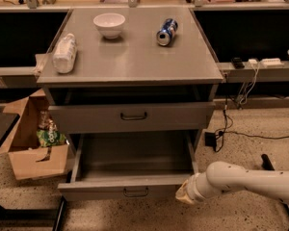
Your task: Close middle drawer
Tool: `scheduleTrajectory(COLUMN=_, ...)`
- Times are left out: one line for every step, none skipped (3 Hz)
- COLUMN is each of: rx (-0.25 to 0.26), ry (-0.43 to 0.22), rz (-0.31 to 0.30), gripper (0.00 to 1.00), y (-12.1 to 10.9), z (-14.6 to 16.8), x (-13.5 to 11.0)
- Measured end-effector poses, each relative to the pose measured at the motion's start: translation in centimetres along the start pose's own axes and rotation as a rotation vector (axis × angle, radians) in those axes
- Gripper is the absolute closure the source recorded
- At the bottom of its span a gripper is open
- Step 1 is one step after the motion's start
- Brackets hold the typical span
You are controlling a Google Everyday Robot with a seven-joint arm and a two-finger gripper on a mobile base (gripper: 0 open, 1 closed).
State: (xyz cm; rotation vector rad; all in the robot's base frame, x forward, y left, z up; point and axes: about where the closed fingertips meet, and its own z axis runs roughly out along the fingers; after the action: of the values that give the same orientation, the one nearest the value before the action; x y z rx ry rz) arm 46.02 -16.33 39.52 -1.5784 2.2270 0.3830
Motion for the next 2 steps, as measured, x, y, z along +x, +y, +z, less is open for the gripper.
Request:
scheduleTrajectory(rx=0.018, ry=0.004, rz=0.025, gripper=1.0, y=-0.5, z=0.07, x=-0.02)
scheduleTrajectory(rx=0.031, ry=-0.002, rz=0.055, gripper=1.0, y=-0.84, z=0.09, x=-0.16)
